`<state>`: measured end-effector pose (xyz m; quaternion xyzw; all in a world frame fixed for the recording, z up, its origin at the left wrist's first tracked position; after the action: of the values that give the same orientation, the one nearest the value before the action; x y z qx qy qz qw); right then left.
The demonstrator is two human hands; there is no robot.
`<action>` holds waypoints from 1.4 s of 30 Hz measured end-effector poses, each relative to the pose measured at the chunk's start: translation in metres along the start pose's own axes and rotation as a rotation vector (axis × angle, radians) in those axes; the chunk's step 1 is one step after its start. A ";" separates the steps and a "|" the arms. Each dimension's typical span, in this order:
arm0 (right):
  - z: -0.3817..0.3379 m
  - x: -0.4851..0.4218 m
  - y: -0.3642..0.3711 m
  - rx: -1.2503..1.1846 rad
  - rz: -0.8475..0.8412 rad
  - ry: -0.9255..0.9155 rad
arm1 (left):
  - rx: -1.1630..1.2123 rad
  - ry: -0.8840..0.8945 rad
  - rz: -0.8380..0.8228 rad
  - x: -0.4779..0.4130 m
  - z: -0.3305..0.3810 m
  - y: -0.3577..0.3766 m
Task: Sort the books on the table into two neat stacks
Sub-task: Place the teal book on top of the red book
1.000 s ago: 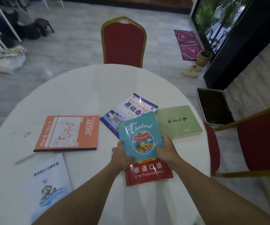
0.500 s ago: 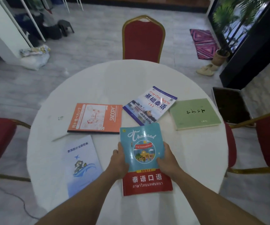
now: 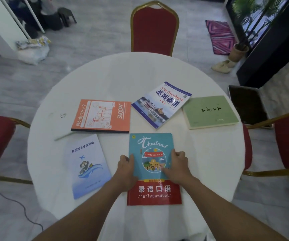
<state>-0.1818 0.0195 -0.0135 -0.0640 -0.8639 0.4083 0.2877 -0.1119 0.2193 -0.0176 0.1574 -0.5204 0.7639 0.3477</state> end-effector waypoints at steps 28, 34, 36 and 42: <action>0.021 -0.005 0.006 0.129 0.119 -0.233 | -0.241 0.128 0.194 -0.020 0.004 -0.016; 0.006 -0.058 -0.035 -0.101 0.195 -0.105 | -0.201 0.117 0.252 -0.066 0.034 -0.052; 0.002 -0.082 -0.046 -0.172 0.189 -0.063 | -0.175 0.098 0.256 -0.087 0.046 -0.065; -0.015 -0.147 -0.065 -0.368 0.270 0.023 | -0.089 0.090 0.330 -0.154 0.078 -0.097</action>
<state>-0.0437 -0.0641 -0.0236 -0.2352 -0.9041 0.2780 0.2238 0.0555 0.1131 -0.0117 0.0198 -0.5562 0.7932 0.2473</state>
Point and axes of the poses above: each hand's wrist, its own x-axis away from the middle knuckle, its own y-axis out of the palm, z = x × y, the point moved 2 cm from there along -x, towards the middle knuckle, and after that the axes turned 6 degrees about -y, right-handed, at the moved point
